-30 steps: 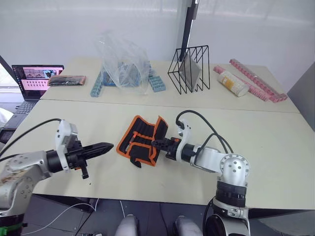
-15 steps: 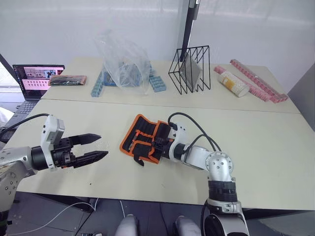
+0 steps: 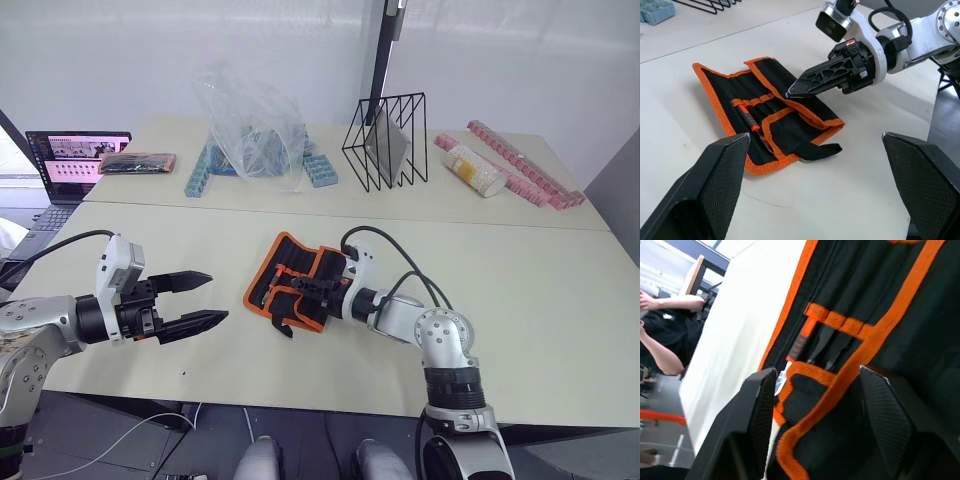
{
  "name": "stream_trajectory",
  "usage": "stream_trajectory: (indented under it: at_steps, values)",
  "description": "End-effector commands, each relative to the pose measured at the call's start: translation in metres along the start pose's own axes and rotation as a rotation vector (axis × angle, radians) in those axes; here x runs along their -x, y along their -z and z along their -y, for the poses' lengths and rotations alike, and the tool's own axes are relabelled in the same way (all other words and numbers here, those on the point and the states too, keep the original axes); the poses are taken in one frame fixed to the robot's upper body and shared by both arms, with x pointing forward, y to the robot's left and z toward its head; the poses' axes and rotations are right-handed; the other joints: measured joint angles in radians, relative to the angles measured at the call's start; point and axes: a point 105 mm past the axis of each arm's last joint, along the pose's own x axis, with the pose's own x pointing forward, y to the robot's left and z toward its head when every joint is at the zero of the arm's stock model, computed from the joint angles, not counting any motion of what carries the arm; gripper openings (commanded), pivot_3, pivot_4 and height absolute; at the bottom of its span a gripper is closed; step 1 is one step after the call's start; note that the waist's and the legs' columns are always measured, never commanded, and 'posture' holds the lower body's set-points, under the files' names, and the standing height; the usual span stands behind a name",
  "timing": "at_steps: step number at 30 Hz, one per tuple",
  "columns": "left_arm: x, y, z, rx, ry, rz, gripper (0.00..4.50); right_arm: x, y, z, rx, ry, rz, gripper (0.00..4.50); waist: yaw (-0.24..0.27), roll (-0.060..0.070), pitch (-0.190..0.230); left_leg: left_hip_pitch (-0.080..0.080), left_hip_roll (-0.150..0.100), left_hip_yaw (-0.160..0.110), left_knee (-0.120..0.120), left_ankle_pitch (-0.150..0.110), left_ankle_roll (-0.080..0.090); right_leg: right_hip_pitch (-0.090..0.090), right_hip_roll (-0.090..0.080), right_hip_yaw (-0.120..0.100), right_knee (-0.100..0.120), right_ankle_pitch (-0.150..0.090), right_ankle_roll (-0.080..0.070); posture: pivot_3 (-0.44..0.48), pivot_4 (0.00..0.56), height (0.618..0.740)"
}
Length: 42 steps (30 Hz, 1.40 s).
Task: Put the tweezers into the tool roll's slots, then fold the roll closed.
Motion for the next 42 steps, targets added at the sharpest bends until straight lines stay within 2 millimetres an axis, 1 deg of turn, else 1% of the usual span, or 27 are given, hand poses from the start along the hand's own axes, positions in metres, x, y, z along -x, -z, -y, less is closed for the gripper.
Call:
stream_trajectory:
  at_steps: [1, 4, 5, 8, 10, 13, 15, 17, 19, 22, 27, 33, 38, 42]
  values:
    - [-0.001, -0.006, 0.000, -0.035, 0.000, 0.013, 4.50, 0.003, -0.009, 0.001, 0.099, -0.040, 0.033, 2.87, -0.001, 0.000, 0.000, 0.000, 0.000, 0.000, 0.000, 0.000, 0.000, 0.000, 0.000, 0.000, 0.000, 0.000, 0.000, 0.000, 0.150, 0.689]
    - [-0.001, -0.006, 0.001, -0.033, 0.002, 0.011, 4.50, 0.006, -0.012, 0.005, 0.159, -0.068, 0.043, 2.87, -0.001, 0.000, 0.000, 0.000, 0.000, 0.000, 0.000, 0.000, 0.000, 0.000, 0.000, 0.000, 0.000, 0.000, 0.000, 0.000, 0.150, 0.689]
    - [-0.001, -0.006, 0.001, -0.033, 0.002, 0.010, 4.50, 0.007, -0.012, 0.006, 0.182, -0.077, 0.043, 2.62, -0.001, 0.000, 0.000, 0.000, 0.000, 0.000, 0.000, 0.000, 0.000, 0.000, 0.000, 0.000, 0.000, 0.000, 0.000, 0.000, 0.150, 0.689]
    - [-0.001, -0.006, 0.000, -0.032, 0.002, 0.007, 4.50, 0.008, -0.008, 0.009, 0.231, -0.093, 0.027, 1.69, -0.001, 0.000, 0.000, 0.000, 0.000, 0.000, 0.000, 0.000, 0.000, 0.000, 0.000, 0.000, 0.000, 0.000, 0.000, 0.000, 0.150, 0.689]
    - [-0.001, -0.006, 0.001, -0.033, 0.002, 0.005, 4.50, 0.008, -0.003, 0.007, 0.277, -0.119, 0.008, 1.03, -0.001, 0.000, 0.000, 0.000, 0.000, 0.000, 0.000, 0.000, 0.000, 0.000, 0.000, 0.000, 0.000, 0.000, 0.000, 0.000, 0.150, 0.689]
    - [-0.001, -0.006, 0.000, -0.033, -0.006, 0.006, 4.50, 0.007, 0.004, 0.004, 0.400, -0.144, -0.007, 0.05, -0.001, 0.000, 0.000, 0.000, 0.000, 0.000, 0.000, 0.000, 0.000, 0.000, 0.000, 0.000, 0.000, 0.000, 0.000, 0.000, 0.150, 0.689]
    - [-0.001, -0.005, -0.001, -0.026, -0.014, 0.009, 4.50, 0.007, 0.008, 0.004, 0.497, -0.154, -0.016, 0.05, 0.000, 0.000, 0.000, 0.000, 0.000, 0.000, 0.000, 0.000, 0.000, 0.000, 0.000, 0.000, 0.000, 0.000, 0.000, 0.000, 0.150, 0.689]
    - [-0.003, 0.001, -0.004, 0.006, -0.036, 0.001, 4.50, 0.006, 0.013, 0.013, 0.577, -0.115, -0.030, 0.05, 0.000, 0.000, 0.000, 0.000, 0.000, 0.000, 0.000, 0.000, 0.000, 0.000, 0.000, 0.000, 0.000, 0.000, 0.000, 0.000, 0.150, 0.689]
    - [-0.007, 0.010, -0.010, 0.052, -0.071, -0.006, 4.50, 0.004, 0.014, 0.021, 0.613, -0.083, -0.033, 0.05, 0.000, 0.000, 0.000, 0.000, 0.000, 0.000, 0.000, 0.000, 0.000, 0.000, 0.000, 0.000, 0.000, 0.000, 0.000, 0.000, 0.150, 0.689]
    - [-0.020, 0.033, -0.031, 0.167, -0.211, -0.034, 4.50, 0.004, 0.014, 0.029, 0.675, -0.053, -0.050, 0.05, 0.001, -0.001, 0.000, 0.001, 0.000, 0.000, 0.001, 0.000, 0.000, 0.001, 0.000, 0.000, 0.001, 0.000, 0.000, 0.000, 0.150, 0.689]
    - [-0.047, 0.046, -0.041, 0.253, -0.254, -0.004, 4.50, 0.002, 0.012, 0.028, 0.700, -0.064, -0.047, 0.05, 0.006, -0.002, 0.000, 0.001, 0.000, -0.001, 0.005, 0.000, 0.000, 0.002, 0.000, 0.000, 0.004, 0.000, 0.000, 0.000, 0.150, 0.689]
    - [-0.069, 0.055, -0.052, 0.302, -0.269, -0.005, 4.50, 0.001, 0.014, 0.028, 0.726, -0.064, -0.063, 0.05, 0.005, -0.002, -0.001, 0.001, -0.001, -0.001, 0.009, 0.000, 0.000, 0.002, 0.000, -0.001, 0.009, 0.000, 0.000, 0.000, 0.150, 0.689]
    - [-0.076, 0.063, -0.055, 0.319, -0.266, -0.042, 4.50, 0.003, 0.013, 0.027, 0.738, -0.060, -0.059, 0.05, 0.006, -0.002, -0.001, 0.001, -0.001, -0.001, 0.009, 0.000, 0.000, 0.002, 0.000, 0.000, 0.010, 0.000, 0.000, 0.000, 0.150, 0.689]
    - [-0.079, 0.061, -0.052, 0.337, -0.231, -0.030, 3.38, 0.004, 0.012, 0.028, 0.742, -0.052, -0.056, 0.00, 0.006, -0.002, -0.001, 0.002, -0.001, -0.002, 0.010, 0.000, 0.000, 0.002, 0.000, 0.000, 0.010, 0.000, 0.000, 0.000, 0.150, 0.689]
